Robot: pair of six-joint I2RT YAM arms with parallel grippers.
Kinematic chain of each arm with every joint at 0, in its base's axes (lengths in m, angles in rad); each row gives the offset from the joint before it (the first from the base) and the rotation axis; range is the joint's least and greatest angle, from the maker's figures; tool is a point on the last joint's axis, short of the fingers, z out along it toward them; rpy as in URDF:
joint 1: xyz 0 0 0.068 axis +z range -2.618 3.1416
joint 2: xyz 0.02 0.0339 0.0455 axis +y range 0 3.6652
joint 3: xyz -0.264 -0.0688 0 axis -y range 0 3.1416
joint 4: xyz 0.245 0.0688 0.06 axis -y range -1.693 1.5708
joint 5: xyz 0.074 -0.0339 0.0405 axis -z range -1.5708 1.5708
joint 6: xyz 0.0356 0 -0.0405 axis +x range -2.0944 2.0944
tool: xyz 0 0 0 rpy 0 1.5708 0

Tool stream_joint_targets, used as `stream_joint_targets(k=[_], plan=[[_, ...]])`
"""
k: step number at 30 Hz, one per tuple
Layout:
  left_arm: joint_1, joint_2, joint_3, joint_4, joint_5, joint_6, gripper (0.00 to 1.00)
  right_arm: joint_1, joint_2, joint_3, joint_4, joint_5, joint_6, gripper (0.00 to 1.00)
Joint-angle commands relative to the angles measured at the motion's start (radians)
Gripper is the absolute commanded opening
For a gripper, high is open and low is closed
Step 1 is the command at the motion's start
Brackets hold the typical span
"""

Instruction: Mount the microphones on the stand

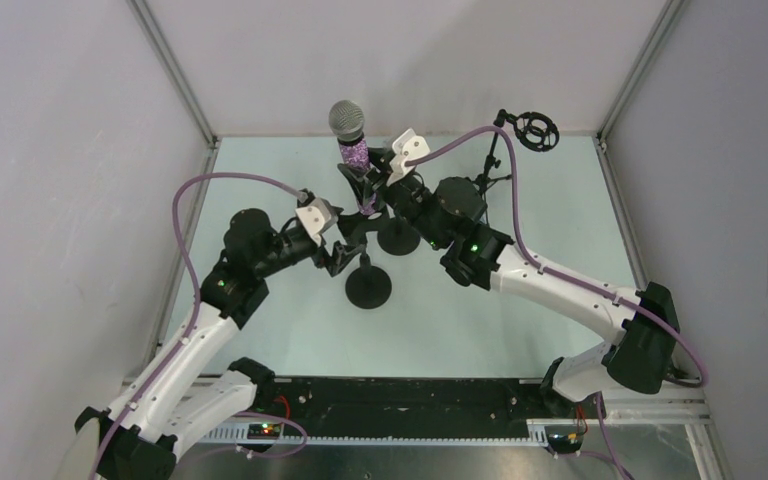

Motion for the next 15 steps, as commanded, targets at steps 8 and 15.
stream_joint_targets(k=[8,15], plan=[[-0.003,-0.016,-0.007,-0.022,-0.034,0.021,1.0,0.005,-0.038,0.031,0.063,0.01,-0.019,0.0],[-0.004,-0.021,-0.012,-0.021,-0.026,0.047,1.0,0.007,-0.049,0.031,0.049,0.011,-0.017,0.0]])
